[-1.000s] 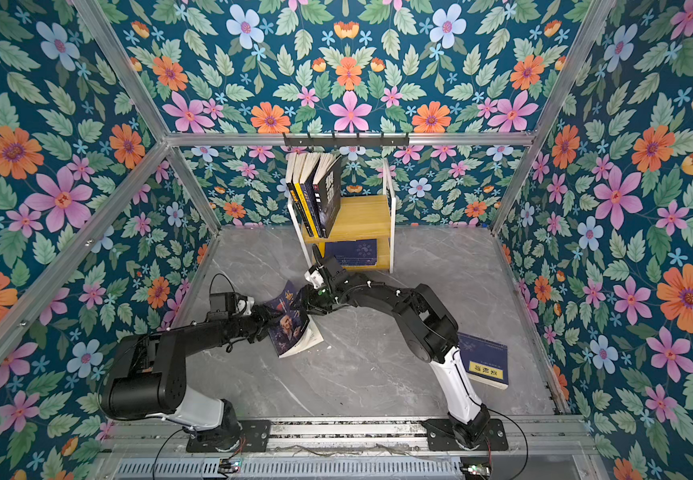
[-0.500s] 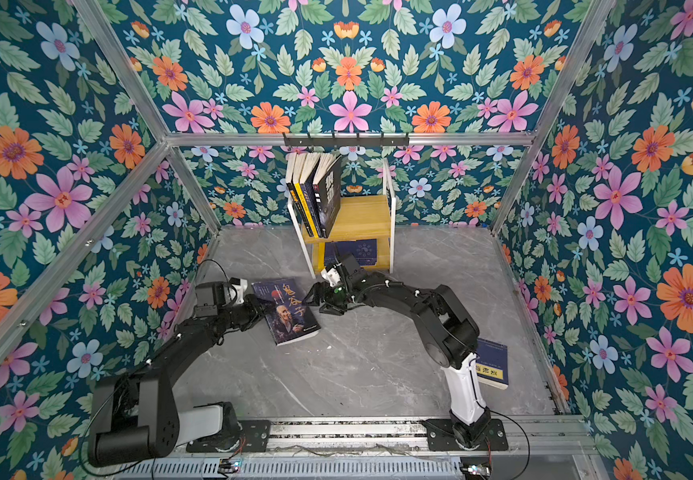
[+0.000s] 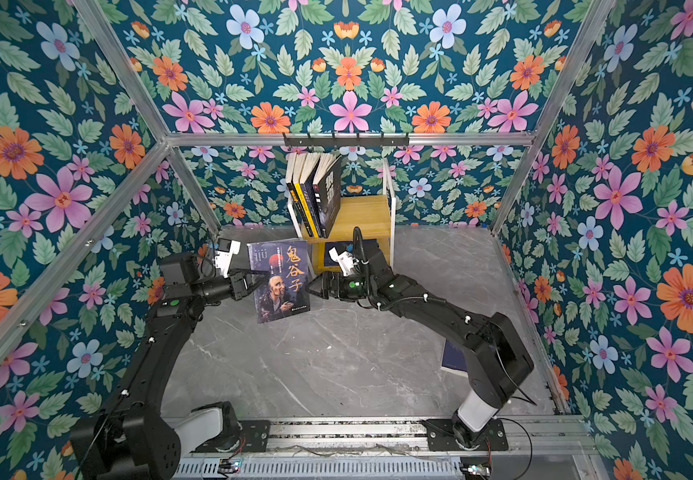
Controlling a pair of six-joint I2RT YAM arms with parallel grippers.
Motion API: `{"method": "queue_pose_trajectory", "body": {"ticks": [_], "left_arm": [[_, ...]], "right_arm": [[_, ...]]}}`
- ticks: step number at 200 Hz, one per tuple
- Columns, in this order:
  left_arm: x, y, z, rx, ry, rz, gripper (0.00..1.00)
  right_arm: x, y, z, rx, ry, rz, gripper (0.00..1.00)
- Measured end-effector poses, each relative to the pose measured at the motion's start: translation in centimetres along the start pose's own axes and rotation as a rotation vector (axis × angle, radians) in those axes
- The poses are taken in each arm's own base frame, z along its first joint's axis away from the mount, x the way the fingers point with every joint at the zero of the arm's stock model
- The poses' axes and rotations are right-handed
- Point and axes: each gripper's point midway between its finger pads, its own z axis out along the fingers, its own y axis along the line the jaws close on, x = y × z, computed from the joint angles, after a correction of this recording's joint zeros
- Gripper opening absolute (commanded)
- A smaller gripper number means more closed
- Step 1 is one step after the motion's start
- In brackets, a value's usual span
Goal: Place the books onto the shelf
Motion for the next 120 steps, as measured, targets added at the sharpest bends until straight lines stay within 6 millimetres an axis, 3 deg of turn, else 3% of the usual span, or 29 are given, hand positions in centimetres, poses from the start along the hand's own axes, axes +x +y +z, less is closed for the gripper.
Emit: {"method": "queue_pose_trajectory", "body": {"ticks": [32, 75, 101, 120], "left_arm": [[-0.4, -3.4, 0.0, 0.129, 0.052, 0.127, 0.0], [-0.7, -6.1, -0.5, 0.245, 0.076, 0.27, 0.0], [-0.9, -7.3, -0.8, 0.293, 0.075, 0.336, 0.0], [-0.7, -7.4, -0.9, 0.301, 0.079, 0.351, 0.0]], "right_arm": [[-1.9, 1.7, -0.6, -0.025, -0.072, -0.132, 0.99], [-3.9, 2.8, 0.0, -0.061, -0.126, -0.267, 0.99], [-4.2, 3.8, 0.8, -0.144, -0.13, -0.352, 0.91], [-3.3, 3.9, 1.8, -0.218, -0.09, -0.386, 0.81]]}}
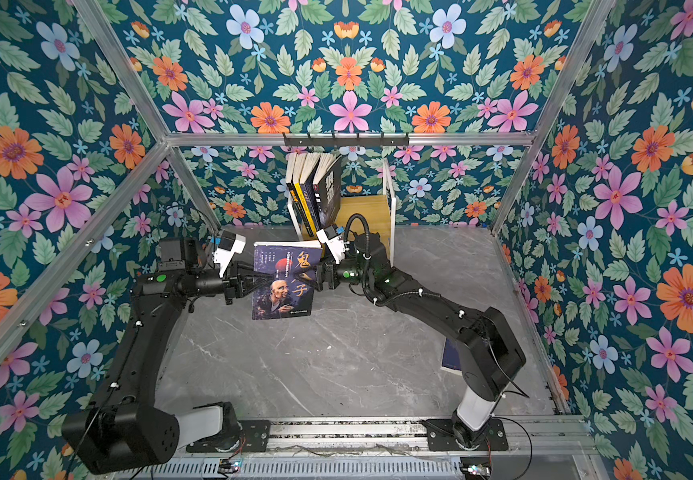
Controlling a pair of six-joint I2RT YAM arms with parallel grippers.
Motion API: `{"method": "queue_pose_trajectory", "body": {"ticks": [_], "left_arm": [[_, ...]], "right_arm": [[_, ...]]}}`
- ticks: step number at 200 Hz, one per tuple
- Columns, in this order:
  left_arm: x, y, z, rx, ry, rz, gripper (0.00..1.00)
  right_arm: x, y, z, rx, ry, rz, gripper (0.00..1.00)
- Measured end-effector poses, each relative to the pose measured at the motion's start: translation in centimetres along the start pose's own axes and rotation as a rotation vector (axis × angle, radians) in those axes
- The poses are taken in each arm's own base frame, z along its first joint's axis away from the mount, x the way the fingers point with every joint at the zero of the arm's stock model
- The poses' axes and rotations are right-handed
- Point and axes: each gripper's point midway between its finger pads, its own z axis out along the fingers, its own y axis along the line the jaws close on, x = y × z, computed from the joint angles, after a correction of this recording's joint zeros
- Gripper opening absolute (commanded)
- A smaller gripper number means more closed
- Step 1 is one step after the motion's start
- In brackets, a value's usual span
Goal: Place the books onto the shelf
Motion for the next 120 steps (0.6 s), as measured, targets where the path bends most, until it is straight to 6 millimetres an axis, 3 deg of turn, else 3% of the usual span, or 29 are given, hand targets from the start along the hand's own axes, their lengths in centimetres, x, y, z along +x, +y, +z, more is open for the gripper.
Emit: {"method": "queue_pose_trajectory", "body": {"ticks": [17, 43, 49, 67, 96, 112, 120], "left_arm": [[0.1, 0.1, 0.1, 0.007, 0.0, 0.001, 0.0], [0.1, 0.4, 0.1, 0.003, -0.001, -0.009, 0.0], [0.1, 0.7, 0.1, -0.007, 0.002, -0.015, 0.08], [0.4, 1.4, 0.1, -0.038, 0.017, -0.028, 0.42], [0.0, 2.1, -0.1, -0.099, 0.047, -0.025, 0.83], [-0.5, 2.4, -0.4, -0.136, 0.071, 0.004, 0.99], [-0.7, 2.5, -0.6, -0.153, 0.091, 0.025, 1.0]], "right_arm": [[0.6, 0.7, 0.2, -0.071, 0.015, -0.037, 0.64], [0.9, 1.6, 0.0, -0.143, 0.022, -0.075, 0.14], [1.0, 1.8, -0.1, -0.157, 0.025, -0.081, 0.0], [1.2, 1.9, -0.5, -0.185, 0.033, -0.088, 0.0], [1.7, 1.3, -1.5, -0.169, 0.064, -0.084, 0.0], [1.8, 1.8, -2.4, -0.145, 0.088, -0.123, 0.0], [2.0, 2.3, -2.9, -0.132, 0.113, -0.15, 0.0]]}}
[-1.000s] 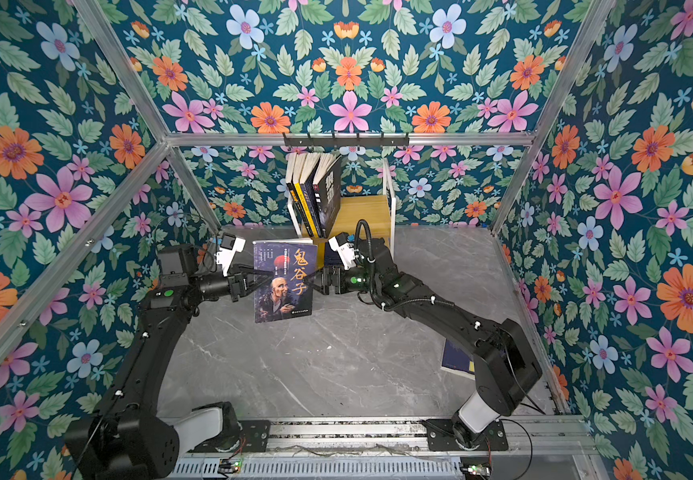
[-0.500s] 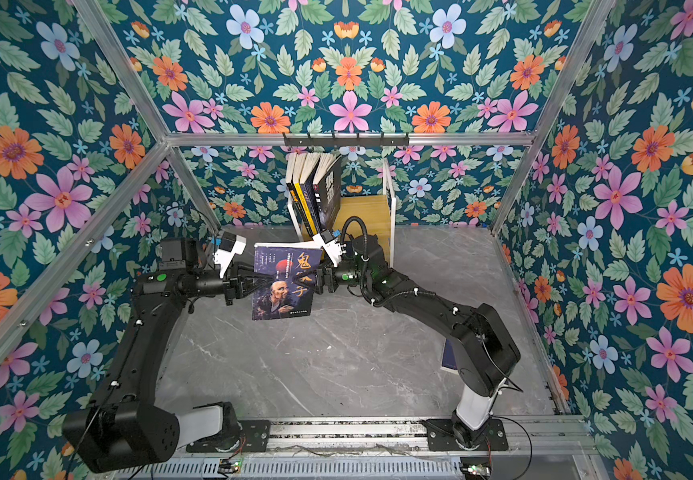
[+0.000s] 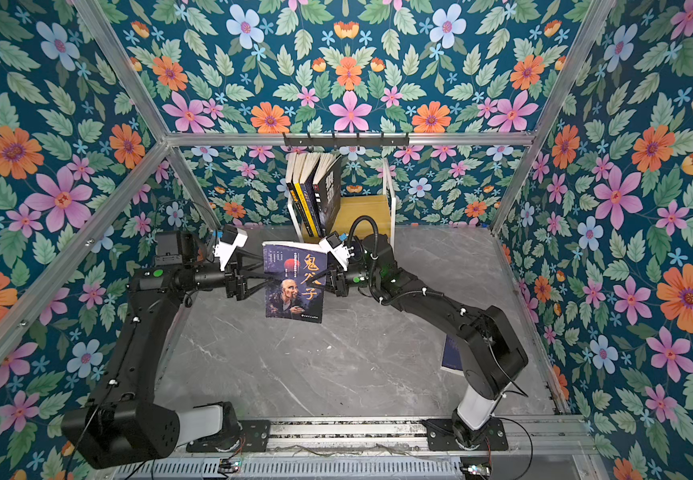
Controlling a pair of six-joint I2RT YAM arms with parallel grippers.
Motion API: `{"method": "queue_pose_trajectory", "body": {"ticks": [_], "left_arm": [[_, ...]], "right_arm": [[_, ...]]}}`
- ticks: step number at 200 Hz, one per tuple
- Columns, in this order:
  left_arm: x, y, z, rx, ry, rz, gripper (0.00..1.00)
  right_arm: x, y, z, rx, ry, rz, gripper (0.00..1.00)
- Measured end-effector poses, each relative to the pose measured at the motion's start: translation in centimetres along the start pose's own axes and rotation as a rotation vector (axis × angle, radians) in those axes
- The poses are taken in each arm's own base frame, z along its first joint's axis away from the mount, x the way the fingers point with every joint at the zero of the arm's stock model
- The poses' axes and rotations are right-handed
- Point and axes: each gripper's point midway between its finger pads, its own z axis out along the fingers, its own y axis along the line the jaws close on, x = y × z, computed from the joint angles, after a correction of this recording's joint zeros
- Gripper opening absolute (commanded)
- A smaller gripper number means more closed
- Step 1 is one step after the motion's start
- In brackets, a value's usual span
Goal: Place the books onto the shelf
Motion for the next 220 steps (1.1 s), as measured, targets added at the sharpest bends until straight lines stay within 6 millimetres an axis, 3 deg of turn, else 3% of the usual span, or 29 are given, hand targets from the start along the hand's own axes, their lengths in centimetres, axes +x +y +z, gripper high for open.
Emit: {"method": "queue_pose_trajectory", "body": {"ticks": [27, 52, 97, 141, 185, 220], "left_arm": [[-0.8, 0.4, -0.5, -0.035, 0.055, 0.087, 1.0], [-0.4, 0.0, 0.0, -0.008, 0.124, 0.144, 1.0], [2.5, -3.6, 3.2, 0.123, 0.286, 0.276, 1.0], [4.4, -4.2, 5.9, 0.178, 0.352, 0.272, 0.97], [5.9, -4.8, 7.3, 0.207, 0.373, 0.199, 0.75], [6.8, -5.4, 7.5, 0.223, 0.37, 0.138, 0.12]], "right_arm": [[-0.2, 1.5, -1.1, 0.034, 0.082, -0.136, 0.0], [2.2, 1.2, -2.0, 0.078, 0.213, -0.184, 0.0], [6.6, 1.0, -2.3, 0.095, 0.458, -0.235, 0.0], [9.8, 0.2, -1.4, 0.077, 0.631, -0.254, 0.0], [9.6, 0.2, -1.4, 0.086, 0.643, -0.283, 0.0], [9.5, 0.0, -1.5, 0.109, 0.644, -0.296, 0.0]]}}
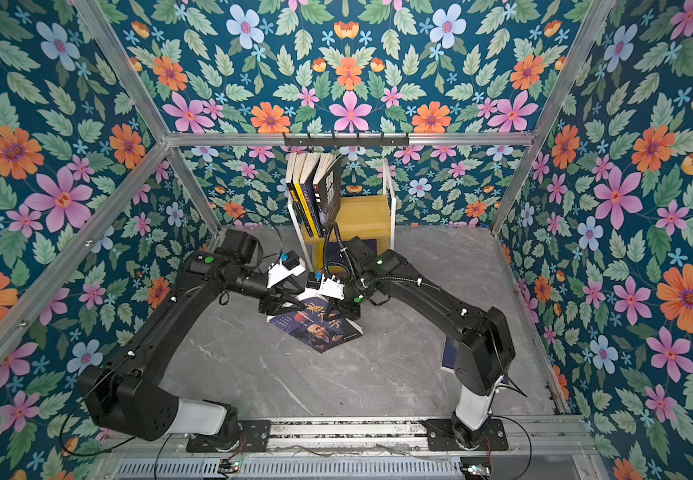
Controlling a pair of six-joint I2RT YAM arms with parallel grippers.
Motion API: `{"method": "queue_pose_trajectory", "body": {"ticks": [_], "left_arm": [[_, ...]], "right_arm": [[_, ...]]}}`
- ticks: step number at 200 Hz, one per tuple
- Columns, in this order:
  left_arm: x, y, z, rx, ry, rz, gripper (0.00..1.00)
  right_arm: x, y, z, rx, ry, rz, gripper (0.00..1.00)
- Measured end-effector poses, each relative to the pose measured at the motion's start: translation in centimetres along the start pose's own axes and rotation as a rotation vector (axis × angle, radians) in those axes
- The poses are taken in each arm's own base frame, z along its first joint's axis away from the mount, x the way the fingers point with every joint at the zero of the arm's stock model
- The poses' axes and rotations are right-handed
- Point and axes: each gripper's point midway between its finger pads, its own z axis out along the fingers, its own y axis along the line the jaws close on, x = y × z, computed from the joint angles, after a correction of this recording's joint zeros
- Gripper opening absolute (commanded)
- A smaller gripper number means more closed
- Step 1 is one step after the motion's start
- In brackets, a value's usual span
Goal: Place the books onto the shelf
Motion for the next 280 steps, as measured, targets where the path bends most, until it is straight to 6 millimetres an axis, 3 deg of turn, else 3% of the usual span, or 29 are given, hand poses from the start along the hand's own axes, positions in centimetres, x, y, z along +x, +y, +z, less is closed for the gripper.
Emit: {"method": "queue_pose_trajectory", "body": {"ticks": [5, 14, 35, 44, 60, 89, 99, 113, 127, 157, 183, 246, 280], "left_arm": [[0.0, -0.1, 0.0, 0.005, -0.004, -0.015, 0.0], [0.1, -0.3, 0.1, 0.011, -0.008, -0.018, 0.0], [0.1, -0.3, 0.2, 0.009, -0.023, -0.035, 0.0], [0.3, -0.2, 0.2, 0.003, -0.022, -0.061, 0.0], [0.8, 0.7, -0.1, -0.042, -0.035, -0.117, 0.0], [1.5, 3.4, -1.1, -0.15, -0.108, -0.299, 0.0], [1.7, 4.5, -1.5, -0.188, -0.139, -0.376, 0.0], [1.8, 5.9, -2.3, -0.229, -0.192, -0.471, 0.0], [1.7, 7.3, -3.2, -0.264, -0.252, -0.565, 0.0], [1.4, 9.8, -4.8, -0.302, -0.371, -0.764, 0.0], [0.6, 10.5, -5.2, -0.278, -0.428, -0.868, 0.0], [0.1, 10.8, -5.2, -0.226, -0.469, -0.994, 0.0], [0.6, 10.8, -4.7, -0.202, -0.486, -1.078, 0.0]], "right_arm": [[0.0, -0.1, 0.0, 0.008, 0.002, -0.001, 0.0], [0.1, -0.4, -0.1, 0.022, 0.005, -0.001, 0.01], [0.4, -0.5, -0.3, 0.056, -0.002, 0.0, 0.6], [0.4, -0.7, -0.5, 0.094, -0.012, -0.005, 0.72], [1.0, -1.0, -1.4, 0.178, -0.018, -0.007, 0.8], [2.4, -2.7, -2.9, 0.378, -0.011, 0.037, 0.84], [2.9, -3.4, -3.5, 0.447, -0.005, 0.067, 0.89], [2.8, -3.8, -4.4, 0.529, -0.016, 0.096, 0.98], [2.3, -3.6, -4.4, 0.588, -0.025, 0.085, 0.99], [1.3, -2.2, -2.4, 0.676, -0.028, 0.04, 0.99], [0.0, -2.1, -0.6, 0.771, -0.031, -0.015, 0.99], [-2.8, -5.8, 1.9, 0.993, -0.034, 0.013, 0.99], [-2.5, -7.5, 4.0, 1.038, 0.019, -0.014, 0.99]]}}
